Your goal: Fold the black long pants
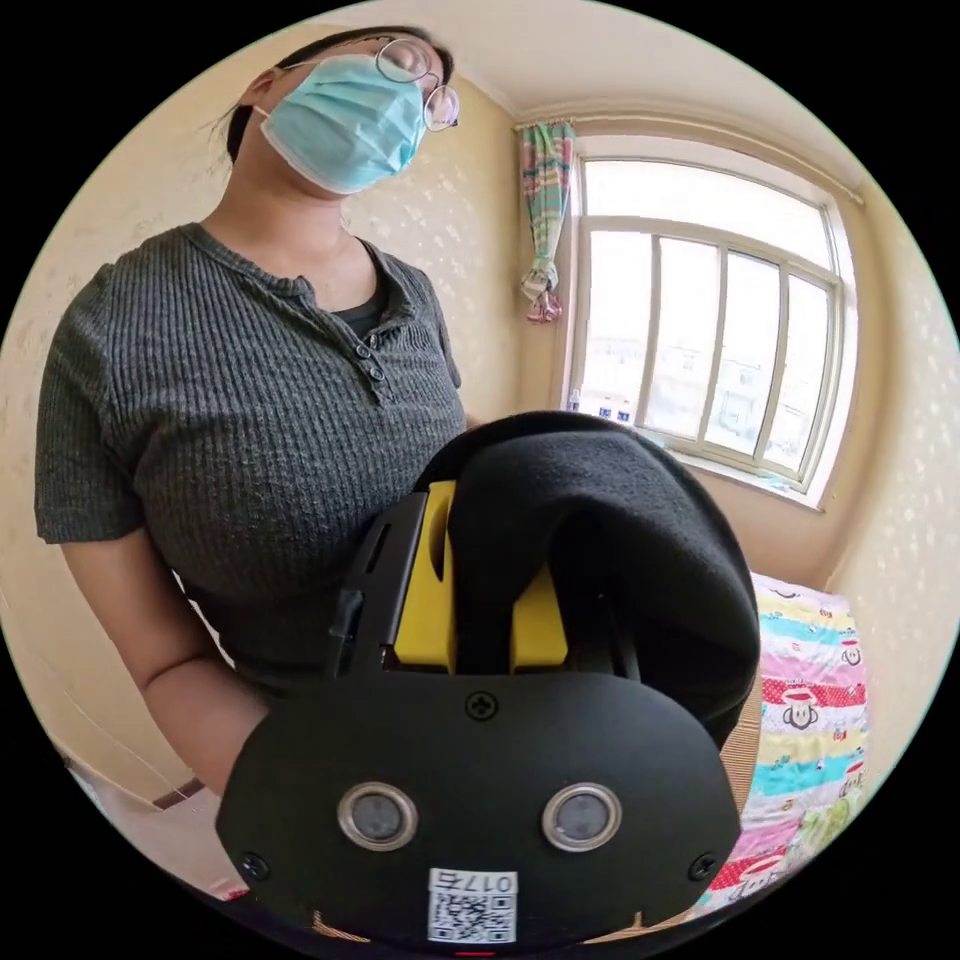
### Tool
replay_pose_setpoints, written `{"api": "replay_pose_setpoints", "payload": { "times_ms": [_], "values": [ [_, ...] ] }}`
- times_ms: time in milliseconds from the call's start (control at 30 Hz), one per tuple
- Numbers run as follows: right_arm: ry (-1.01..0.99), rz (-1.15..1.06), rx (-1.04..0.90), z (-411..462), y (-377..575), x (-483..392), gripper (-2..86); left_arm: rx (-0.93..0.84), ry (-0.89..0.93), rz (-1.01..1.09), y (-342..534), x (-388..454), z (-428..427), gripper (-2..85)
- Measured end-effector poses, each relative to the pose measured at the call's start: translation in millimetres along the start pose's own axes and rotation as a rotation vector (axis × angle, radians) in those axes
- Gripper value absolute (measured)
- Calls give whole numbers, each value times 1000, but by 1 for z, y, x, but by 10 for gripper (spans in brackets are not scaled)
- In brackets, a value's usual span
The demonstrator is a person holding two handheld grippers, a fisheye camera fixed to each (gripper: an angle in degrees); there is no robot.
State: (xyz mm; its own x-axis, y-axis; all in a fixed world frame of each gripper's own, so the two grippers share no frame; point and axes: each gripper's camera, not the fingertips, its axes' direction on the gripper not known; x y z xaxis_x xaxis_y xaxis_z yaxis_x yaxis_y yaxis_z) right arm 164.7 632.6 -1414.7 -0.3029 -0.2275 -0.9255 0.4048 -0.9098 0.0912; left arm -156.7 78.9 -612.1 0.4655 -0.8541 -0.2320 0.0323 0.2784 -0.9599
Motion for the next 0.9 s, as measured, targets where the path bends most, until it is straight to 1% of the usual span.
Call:
{"api": "replay_pose_setpoints", "payload": {
  "times_ms": [67, 133, 267, 367, 400, 467, 500, 533, 567, 600, 633, 667, 700, 733, 767, 800, 833, 867, 900],
  "values": [
    [8, -57, -104, 20, -16, -2, 71, 28, -6, -14, -7, 2, -13, 172],
    [-2, -103, -177, 40, -26, -2, 71, 55, -32, 15, -19, 15, -28, 166],
    [-56, -162, -262, 71, -38, 14, 71, -51, -97, 5, -36, 22, -23, 142],
    [-42, -167, -293, 77, -40, 22, 73, -56, -49, 63, -31, 25, -24, 80],
    [-31, -161, -295, 77, -39, 22, 74, -40, -9, 132, -26, 31, -29, 54],
    [34, -99, -293, 68, -35, 23, 77, -11, 59, 266, -15, 47, -37, 46],
    [53, -74, -291, 65, -33, 23, 77, 1, 107, 368, -6, 62, -42, 37],
    [96, -17, -285, 57, -28, 24, 79, -6, 165, 465, 2, 78, -45, 25],
    [149, 53, -282, 49, -21, 26, 82, -13, 203, 517, 7, 86, -46, 17],
    [177, 96, -283, 45, -18, 27, 83, -51, 273, 645, 18, 107, -45, 6],
    [233, 212, -285, 36, -9, 34, 87, -126, 262, 764, 32, 131, -36, 1],
    [277, 352, -283, 26, 3, 46, 93, -166, 224, 810, 39, 143, -31, 0],
    [293, 424, -276, 20, 11, 53, 91, -238, 108, 889, 55, 165, -18, -3],
    [300, 556, -228, 4, 29, 65, 89, -293, -5, 957, 70, 181, -4, -4],
    [281, 642, -137, -13, 46, 73, 81, -323, -52, 1000, 79, 189, 3, -5],
    [260, 665, -86, -21, 54, 75, 77, -387, -126, 1087, 97, 201, 17, -6],
    [216, 687, 12, -34, 67, 77, 76, -454, -174, 1166, 115, 211, 29, -6],
    [182, 709, 94, -44, 78, 79, 75, -481, -187, 1200, 124, 215, 33, -6],
    [168, 723, 131, -49, 82, 80, 75, -528, -204, 1270, 142, 221, 41, -7]
  ]
}}
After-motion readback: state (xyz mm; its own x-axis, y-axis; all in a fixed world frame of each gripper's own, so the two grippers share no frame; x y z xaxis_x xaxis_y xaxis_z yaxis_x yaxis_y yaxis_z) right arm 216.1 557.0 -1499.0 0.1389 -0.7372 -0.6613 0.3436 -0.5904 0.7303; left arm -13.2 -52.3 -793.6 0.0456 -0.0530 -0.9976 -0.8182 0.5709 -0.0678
